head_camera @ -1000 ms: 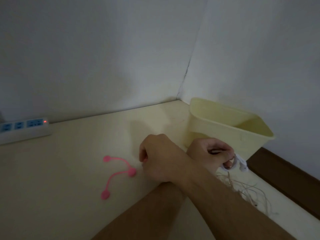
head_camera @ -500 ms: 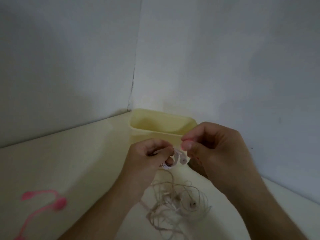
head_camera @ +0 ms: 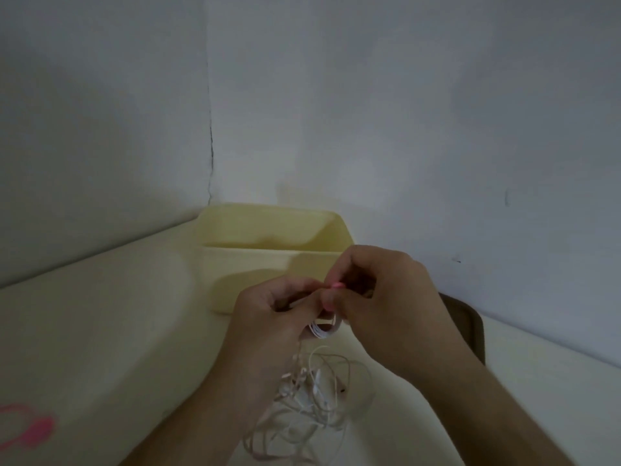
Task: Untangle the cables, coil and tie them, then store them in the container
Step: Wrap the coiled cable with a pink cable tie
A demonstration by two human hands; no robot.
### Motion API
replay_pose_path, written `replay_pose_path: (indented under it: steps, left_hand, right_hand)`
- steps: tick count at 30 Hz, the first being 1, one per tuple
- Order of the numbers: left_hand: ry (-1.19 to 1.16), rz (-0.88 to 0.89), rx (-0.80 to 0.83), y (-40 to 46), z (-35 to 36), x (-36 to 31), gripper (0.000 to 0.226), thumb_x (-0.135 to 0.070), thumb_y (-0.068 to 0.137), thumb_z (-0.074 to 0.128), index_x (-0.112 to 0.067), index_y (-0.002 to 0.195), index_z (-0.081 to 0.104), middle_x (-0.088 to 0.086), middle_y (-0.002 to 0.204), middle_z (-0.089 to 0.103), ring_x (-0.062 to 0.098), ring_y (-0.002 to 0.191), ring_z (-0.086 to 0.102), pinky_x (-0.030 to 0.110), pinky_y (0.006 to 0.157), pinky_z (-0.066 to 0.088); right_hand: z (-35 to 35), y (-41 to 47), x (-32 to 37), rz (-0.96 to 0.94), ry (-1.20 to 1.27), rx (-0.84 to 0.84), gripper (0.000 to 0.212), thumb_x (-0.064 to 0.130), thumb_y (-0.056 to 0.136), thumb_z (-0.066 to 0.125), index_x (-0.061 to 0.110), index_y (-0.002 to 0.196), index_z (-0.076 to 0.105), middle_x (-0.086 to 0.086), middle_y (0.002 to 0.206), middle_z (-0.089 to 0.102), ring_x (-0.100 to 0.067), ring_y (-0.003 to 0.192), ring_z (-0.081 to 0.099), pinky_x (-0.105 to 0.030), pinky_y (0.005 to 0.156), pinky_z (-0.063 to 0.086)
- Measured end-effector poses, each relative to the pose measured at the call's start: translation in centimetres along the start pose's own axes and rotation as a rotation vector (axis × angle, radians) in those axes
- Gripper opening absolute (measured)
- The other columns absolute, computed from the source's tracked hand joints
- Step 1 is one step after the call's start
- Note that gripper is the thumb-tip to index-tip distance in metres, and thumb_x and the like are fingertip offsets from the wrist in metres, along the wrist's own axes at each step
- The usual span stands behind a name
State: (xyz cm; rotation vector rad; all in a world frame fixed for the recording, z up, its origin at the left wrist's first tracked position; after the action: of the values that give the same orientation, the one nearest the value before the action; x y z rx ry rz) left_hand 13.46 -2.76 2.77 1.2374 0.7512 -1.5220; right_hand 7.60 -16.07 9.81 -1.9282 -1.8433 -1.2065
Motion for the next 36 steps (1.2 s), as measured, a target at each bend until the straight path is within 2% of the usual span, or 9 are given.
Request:
replay_pose_path:
  steps: [4, 10, 14, 17, 20, 24, 27, 31, 36]
  left_hand:
    - [-0.111, -0.076, -0.025, 0.2, -0.6, 0.7, 0.012, -0.008, 0.084, 0.079, -0.003, 0.094, 0.081, 0.023, 0.093, 0.078, 0.030, 0.081, 0.078, 0.033, 0.072, 0.063]
    - [-0.166, -0.126, -0.010, 0.0, -1.1, 1.1, 0.009, -0.006, 0.091, 0.073, -0.004, 0.096, 0.081, 0.022, 0.092, 0.078, 0.028, 0.081, 0.076, 0.035, 0.074, 0.062]
    - [-0.204, -0.163, 0.028, -0.1, -1.0, 1.3, 0.010, -0.012, 0.083, 0.075, -0.009, 0.090, 0.082, 0.017, 0.091, 0.078, 0.024, 0.081, 0.076, 0.032, 0.071, 0.062]
    - [-0.226, -0.167, 0.065, -0.2, -1.0, 1.2, 0.021, -0.018, 0.076, 0.076, -0.008, 0.094, 0.080, 0.015, 0.092, 0.078, 0.023, 0.079, 0.076, 0.030, 0.067, 0.061]
    - [-0.183, -0.164, 0.072, -0.2, -1.0, 1.4, 0.027, -0.017, 0.080, 0.075, -0.005, 0.103, 0.076, 0.016, 0.092, 0.077, 0.023, 0.081, 0.076, 0.031, 0.070, 0.061]
    - [-0.106, -0.148, 0.088, -0.3, -0.8, 1.3, 0.016, -0.008, 0.094, 0.068, -0.004, 0.107, 0.076, 0.021, 0.102, 0.078, 0.030, 0.088, 0.076, 0.036, 0.077, 0.063]
    - [-0.051, -0.103, 0.135, -0.4, -0.8, 0.8, 0.021, 0.002, 0.085, 0.072, -0.002, 0.105, 0.076, 0.023, 0.103, 0.077, 0.032, 0.089, 0.076, 0.037, 0.078, 0.063]
    - [0.111, -0.031, 0.127, -0.6, -0.9, 0.4, 0.027, 0.012, 0.080, 0.075, -0.007, 0.099, 0.077, 0.012, 0.102, 0.078, 0.029, 0.087, 0.077, 0.036, 0.078, 0.063]
    - [0.203, 0.012, 0.056, -0.6, -1.0, 0.4, 0.025, 0.007, 0.080, 0.079, -0.014, 0.094, 0.078, 0.004, 0.097, 0.079, 0.036, 0.090, 0.077, 0.049, 0.086, 0.063]
  right_hand:
    - [0.8, 0.1, 0.1, -0.062, -0.075, 0.003, 0.027, 0.016, 0.086, 0.086, 0.030, 0.074, 0.067, 0.017, 0.077, 0.071, -0.001, 0.076, 0.067, -0.015, 0.069, 0.055]
    - [1.5, -0.1, 0.6, -0.192, -0.247, -0.052, 0.027, 0.020, 0.081, 0.086, 0.030, 0.078, 0.061, 0.016, 0.076, 0.061, -0.007, 0.079, 0.061, -0.030, 0.061, 0.051]
    - [1.5, -0.4, 0.4, -0.217, -0.304, -0.066, 0.028, 0.025, 0.084, 0.083, 0.032, 0.082, 0.056, 0.016, 0.081, 0.054, -0.007, 0.075, 0.055, -0.032, 0.061, 0.049]
    - [1.7, -0.5, 0.4, -0.210, -0.299, 0.001, 0.020, 0.031, 0.090, 0.076, 0.039, 0.100, 0.060, 0.020, 0.088, 0.056, -0.001, 0.082, 0.057, -0.029, 0.066, 0.051]
    - [1.9, -0.3, -0.1, -0.147, -0.317, 0.085, 0.004, 0.031, 0.095, 0.070, 0.033, 0.093, 0.067, 0.015, 0.077, 0.062, -0.006, 0.075, 0.058, -0.036, 0.065, 0.053]
    - [2.0, -0.3, -0.7, -0.061, -0.316, 0.099, 0.021, 0.030, 0.098, 0.067, 0.024, 0.079, 0.062, 0.008, 0.069, 0.061, -0.009, 0.072, 0.058, -0.033, 0.062, 0.049]
    - [1.6, -0.2, -1.0, -0.015, -0.290, 0.066, 0.026, 0.036, 0.096, 0.072, 0.023, 0.075, 0.065, 0.006, 0.067, 0.063, -0.008, 0.068, 0.058, -0.028, 0.060, 0.048]
    - [1.2, -0.4, -1.3, 0.043, -0.192, 0.033, 0.025, 0.040, 0.088, 0.083, 0.025, 0.070, 0.076, 0.007, 0.062, 0.067, -0.004, 0.071, 0.064, -0.020, 0.061, 0.050]
    - [1.4, -0.4, -1.7, 0.127, -0.110, 0.066, 0.021, 0.039, 0.087, 0.085, 0.029, 0.069, 0.080, 0.013, 0.061, 0.070, 0.003, 0.061, 0.061, -0.012, 0.055, 0.045]
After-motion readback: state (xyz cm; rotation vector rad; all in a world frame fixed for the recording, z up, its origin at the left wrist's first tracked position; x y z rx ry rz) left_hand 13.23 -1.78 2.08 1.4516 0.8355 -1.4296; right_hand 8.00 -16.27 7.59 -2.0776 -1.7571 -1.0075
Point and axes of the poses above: each hand's wrist, its own y-axis towards the middle knuckle, its own z-axis out of the palm, x = y × z, the point moved 7 cm from there along y, towards the middle knuckle
